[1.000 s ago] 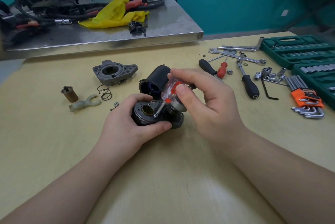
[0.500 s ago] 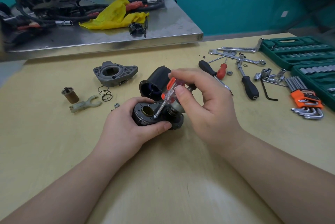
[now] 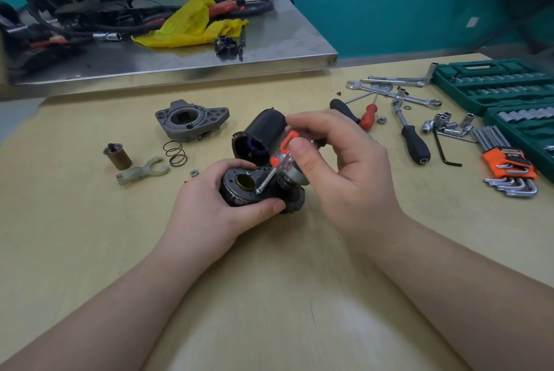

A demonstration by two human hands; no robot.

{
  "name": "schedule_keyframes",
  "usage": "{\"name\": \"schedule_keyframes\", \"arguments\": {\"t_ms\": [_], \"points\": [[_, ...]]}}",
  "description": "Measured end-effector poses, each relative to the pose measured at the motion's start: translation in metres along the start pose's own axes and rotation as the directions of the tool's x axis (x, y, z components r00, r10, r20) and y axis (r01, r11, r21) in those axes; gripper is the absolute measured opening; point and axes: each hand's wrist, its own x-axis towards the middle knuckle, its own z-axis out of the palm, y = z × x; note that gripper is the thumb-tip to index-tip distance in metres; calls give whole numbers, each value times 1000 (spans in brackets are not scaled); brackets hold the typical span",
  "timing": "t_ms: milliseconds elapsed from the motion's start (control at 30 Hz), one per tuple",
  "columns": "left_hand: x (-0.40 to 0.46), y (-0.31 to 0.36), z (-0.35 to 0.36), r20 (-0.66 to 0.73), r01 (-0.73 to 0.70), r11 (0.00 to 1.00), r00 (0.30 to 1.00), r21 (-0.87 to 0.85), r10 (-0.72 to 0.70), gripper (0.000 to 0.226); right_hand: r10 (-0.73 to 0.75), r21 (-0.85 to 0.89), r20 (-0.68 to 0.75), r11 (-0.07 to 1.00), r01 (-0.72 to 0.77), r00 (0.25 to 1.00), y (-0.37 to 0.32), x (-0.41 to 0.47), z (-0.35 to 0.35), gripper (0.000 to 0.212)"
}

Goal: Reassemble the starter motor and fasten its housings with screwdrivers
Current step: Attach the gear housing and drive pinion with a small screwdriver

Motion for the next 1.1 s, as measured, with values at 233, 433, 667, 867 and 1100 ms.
{"name": "schedule_keyframes", "arguments": {"t_ms": [233, 433, 667, 867, 1100], "points": [[1, 0, 0, 3, 4, 1000, 1000, -8, -4, 69, -11, 16, 0, 1000, 11, 1000, 0, 0, 0, 22], [1, -1, 0, -2, 8, 1000, 1000, -11, -8, 66, 29, 25, 10, 999, -29, 1000, -1, 0, -1, 21], [1, 0, 0, 7, 17, 999, 1000, -30, -17, 67, 21, 46, 1, 999, -21, 1000, -2, 0, -2, 24], [1, -1, 0, 2, 11, 1000, 1000, -18, -11, 63, 29, 38, 1, 999, -29, 1000, -2, 0, 0, 22], [1, -3, 0, 2, 17, 1000, 1000, -19, -17, 71, 53, 75, -7, 996, -52, 999, -1, 0, -1, 24]]}}
